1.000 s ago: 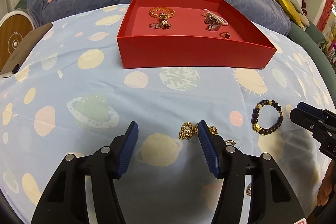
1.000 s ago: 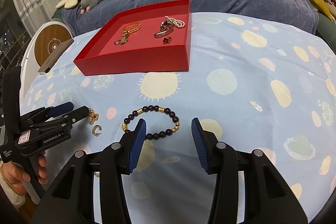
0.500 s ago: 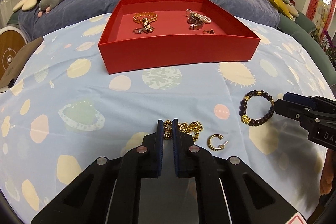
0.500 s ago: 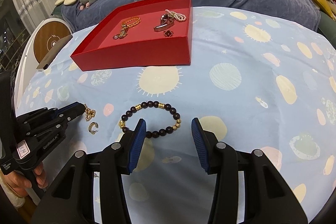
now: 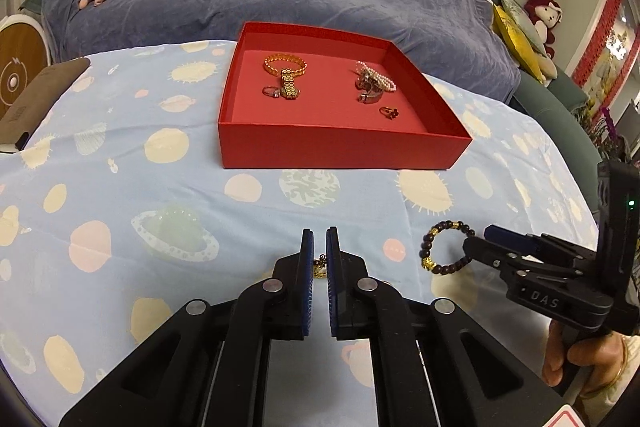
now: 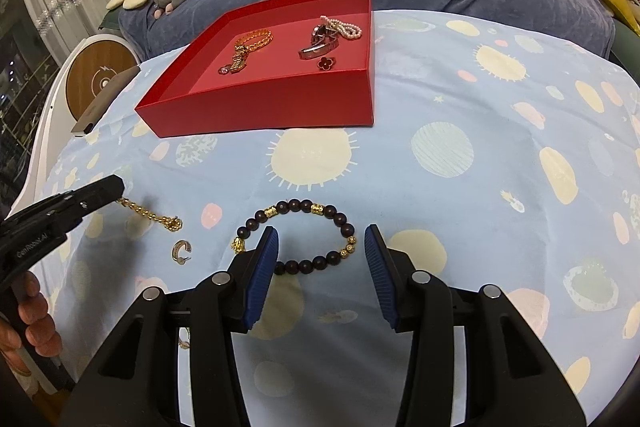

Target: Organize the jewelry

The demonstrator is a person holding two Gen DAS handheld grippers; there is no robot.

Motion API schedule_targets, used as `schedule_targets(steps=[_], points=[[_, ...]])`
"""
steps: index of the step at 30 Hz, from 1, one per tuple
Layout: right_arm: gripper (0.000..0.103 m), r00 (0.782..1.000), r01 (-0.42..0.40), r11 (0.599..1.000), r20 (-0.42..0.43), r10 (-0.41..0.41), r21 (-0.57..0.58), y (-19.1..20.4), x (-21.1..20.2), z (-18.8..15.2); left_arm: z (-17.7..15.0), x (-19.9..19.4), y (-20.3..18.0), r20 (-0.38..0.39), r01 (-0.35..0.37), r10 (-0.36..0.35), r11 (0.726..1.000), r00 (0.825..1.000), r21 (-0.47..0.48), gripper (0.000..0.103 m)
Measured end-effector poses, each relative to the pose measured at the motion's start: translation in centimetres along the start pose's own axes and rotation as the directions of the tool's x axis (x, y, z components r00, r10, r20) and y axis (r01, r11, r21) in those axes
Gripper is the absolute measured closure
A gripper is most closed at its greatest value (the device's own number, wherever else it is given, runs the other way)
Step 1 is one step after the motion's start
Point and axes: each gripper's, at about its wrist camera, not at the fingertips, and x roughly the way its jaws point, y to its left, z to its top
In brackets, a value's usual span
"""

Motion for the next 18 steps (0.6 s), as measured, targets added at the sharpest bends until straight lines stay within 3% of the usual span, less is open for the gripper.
schedule_targets(steps=[5,18], points=[[0.061,1.0,0.014,1.0,0.0,-0.014,-0.005,0.0,0.8,0.3,0.7,-1.2,0.0,0.027,0.02,-0.02,1.0,0.999,-0.013,0.099],[0.094,0.999,0.052,0.998,0.009,-0.052,-0.044,0.2,1.5,0.4,1.3,-1.5,0.2,0.033,0.03,-0.029,0.999,0.999,-0.023,0.099]])
